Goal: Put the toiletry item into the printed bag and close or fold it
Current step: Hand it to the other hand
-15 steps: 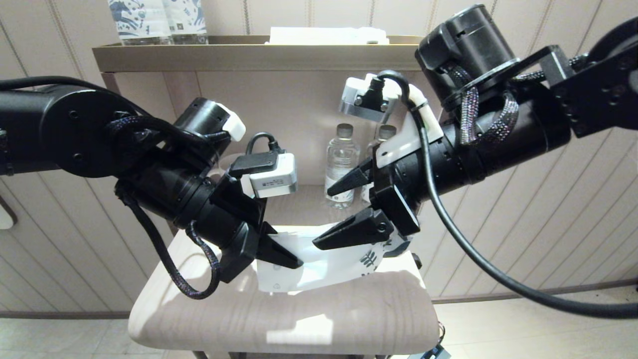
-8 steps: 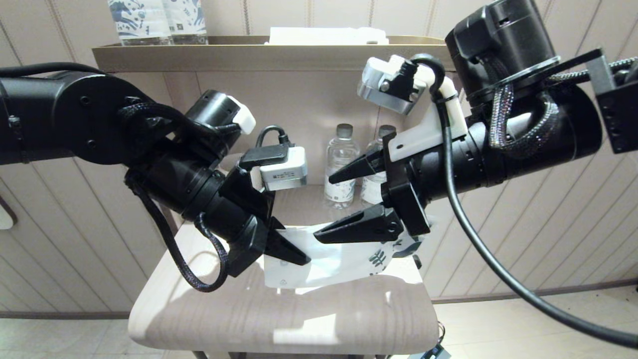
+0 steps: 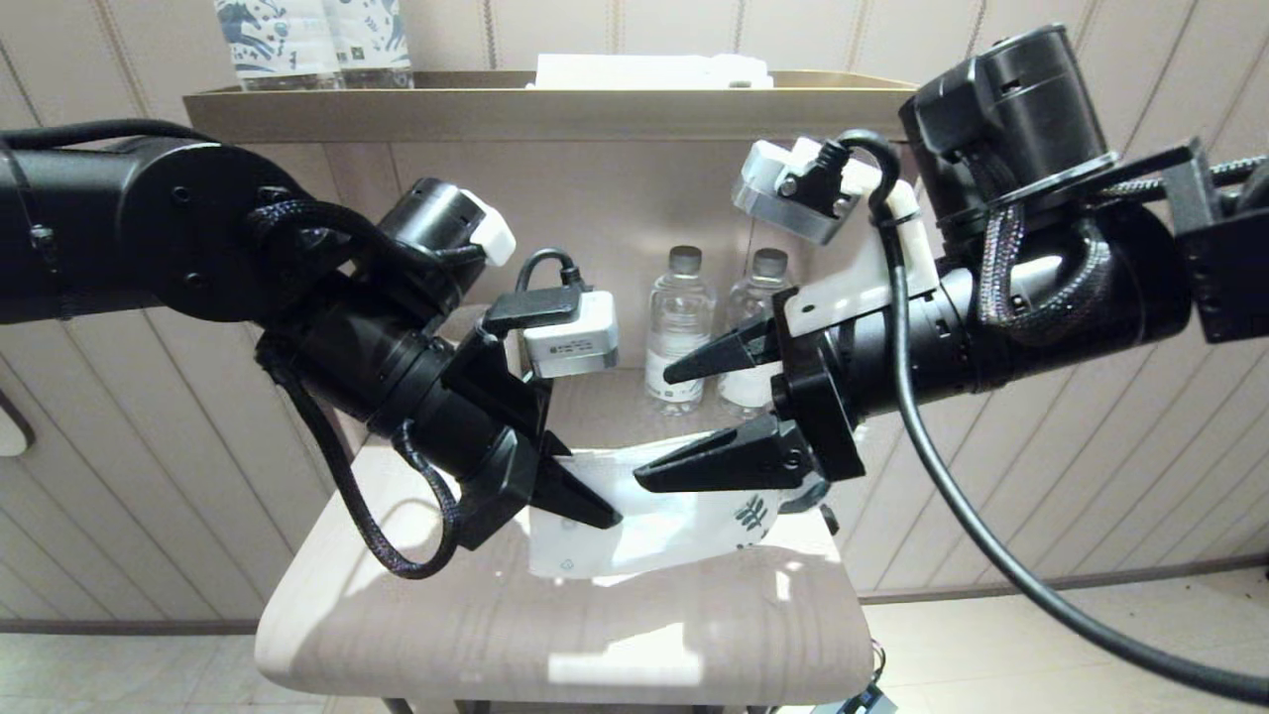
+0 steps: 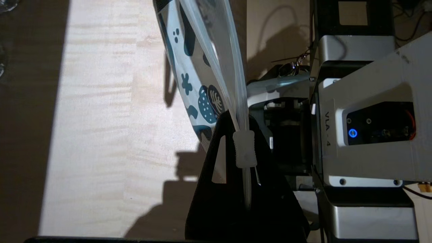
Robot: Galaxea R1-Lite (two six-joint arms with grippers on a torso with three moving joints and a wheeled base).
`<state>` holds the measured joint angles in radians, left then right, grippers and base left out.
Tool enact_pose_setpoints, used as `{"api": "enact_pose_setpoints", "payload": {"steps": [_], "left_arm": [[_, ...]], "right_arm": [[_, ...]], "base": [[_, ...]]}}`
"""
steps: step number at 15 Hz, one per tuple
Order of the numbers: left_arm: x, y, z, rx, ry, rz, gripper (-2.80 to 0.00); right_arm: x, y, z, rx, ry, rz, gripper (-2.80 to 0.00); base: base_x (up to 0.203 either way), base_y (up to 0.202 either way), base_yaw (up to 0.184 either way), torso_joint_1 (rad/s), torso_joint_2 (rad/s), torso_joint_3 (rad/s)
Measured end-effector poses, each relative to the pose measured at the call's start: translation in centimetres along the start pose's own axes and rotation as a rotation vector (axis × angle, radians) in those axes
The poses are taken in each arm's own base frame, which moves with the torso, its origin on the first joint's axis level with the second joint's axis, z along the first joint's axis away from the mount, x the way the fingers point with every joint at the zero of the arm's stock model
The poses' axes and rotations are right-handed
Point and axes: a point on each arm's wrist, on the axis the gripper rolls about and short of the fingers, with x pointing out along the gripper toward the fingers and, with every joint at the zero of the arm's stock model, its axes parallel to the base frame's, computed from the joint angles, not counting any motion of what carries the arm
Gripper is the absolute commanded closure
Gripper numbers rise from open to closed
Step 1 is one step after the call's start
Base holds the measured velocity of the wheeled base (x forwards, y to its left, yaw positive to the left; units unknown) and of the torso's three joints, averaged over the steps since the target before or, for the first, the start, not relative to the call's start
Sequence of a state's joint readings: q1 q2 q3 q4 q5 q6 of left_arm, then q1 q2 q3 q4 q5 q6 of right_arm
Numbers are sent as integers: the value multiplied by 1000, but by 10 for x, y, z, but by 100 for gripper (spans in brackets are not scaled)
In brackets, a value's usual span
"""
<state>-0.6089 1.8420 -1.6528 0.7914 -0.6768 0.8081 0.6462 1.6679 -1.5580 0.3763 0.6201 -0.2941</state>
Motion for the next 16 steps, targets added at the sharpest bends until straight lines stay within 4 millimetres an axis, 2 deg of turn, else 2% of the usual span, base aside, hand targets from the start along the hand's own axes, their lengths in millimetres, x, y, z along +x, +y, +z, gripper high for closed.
{"api": "enact_pose_setpoints", "payload": {"steps": [4,7,11,16], "left_arm": [[8,8,-2,-12,10,-12,0],[7,12,5,-25,24,-29,0],[5,11,12,-23,32,-44,0],[-13,12,7,-48,10,-17,0]], "right_arm": [[9,-10,-8,65,-109,-2,-280],[5,-17,-12,59,-140,24,-280],[-4,-18,-4,33,-168,42,-280],[-5,-14,-1,65,-140,182,-280]], "base": [[0,0,0,0,0,0],[0,0,0,0,0,0],[0,0,0,0,0,0],[0,0,0,0,0,0]]}}
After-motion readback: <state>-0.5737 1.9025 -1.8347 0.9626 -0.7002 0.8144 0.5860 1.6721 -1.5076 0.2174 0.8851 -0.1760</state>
